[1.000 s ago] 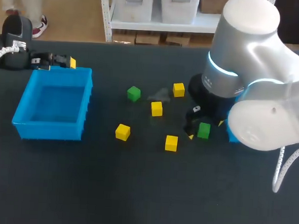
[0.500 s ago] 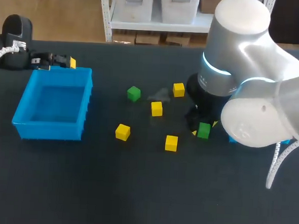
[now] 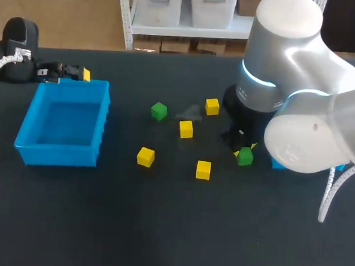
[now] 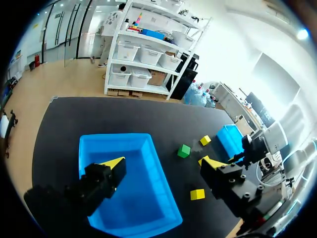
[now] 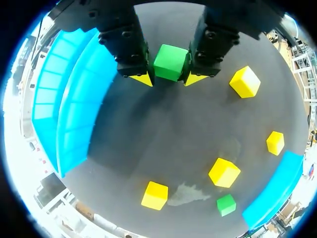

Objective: Put the green cubes in the right bin and the yellow cubes in the left bin.

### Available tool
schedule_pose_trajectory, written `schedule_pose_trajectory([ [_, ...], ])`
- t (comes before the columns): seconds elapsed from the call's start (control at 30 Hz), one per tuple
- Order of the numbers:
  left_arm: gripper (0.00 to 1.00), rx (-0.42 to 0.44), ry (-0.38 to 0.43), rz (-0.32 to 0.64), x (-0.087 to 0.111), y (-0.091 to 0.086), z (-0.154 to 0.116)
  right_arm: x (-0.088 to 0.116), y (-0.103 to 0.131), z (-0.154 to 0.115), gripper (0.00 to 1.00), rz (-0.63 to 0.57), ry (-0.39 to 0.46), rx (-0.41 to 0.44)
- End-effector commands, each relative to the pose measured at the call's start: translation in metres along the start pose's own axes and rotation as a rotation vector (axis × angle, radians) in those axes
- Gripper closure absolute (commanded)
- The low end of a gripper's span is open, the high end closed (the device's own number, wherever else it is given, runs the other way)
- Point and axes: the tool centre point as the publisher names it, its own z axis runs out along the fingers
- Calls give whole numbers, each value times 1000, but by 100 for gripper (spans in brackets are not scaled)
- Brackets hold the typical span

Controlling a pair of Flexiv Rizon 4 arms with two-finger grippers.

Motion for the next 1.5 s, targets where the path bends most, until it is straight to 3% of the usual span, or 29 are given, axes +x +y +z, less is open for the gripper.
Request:
schedule_pose_trajectory([
  [0.03,0,0,0,0,0,0,0,4,-1,-5,100,6,-15,6],
  [0.5,0,0,0,0,0,0,0,-26,-7,-46,100,11,-109,16],
  [0.93,0,0,0,0,0,0,0,-55,-42,-88,100,84,-220,42],
  [1.5,0,0,0,0,0,0,0,-42,-105,-89,100,226,-210,106],
])
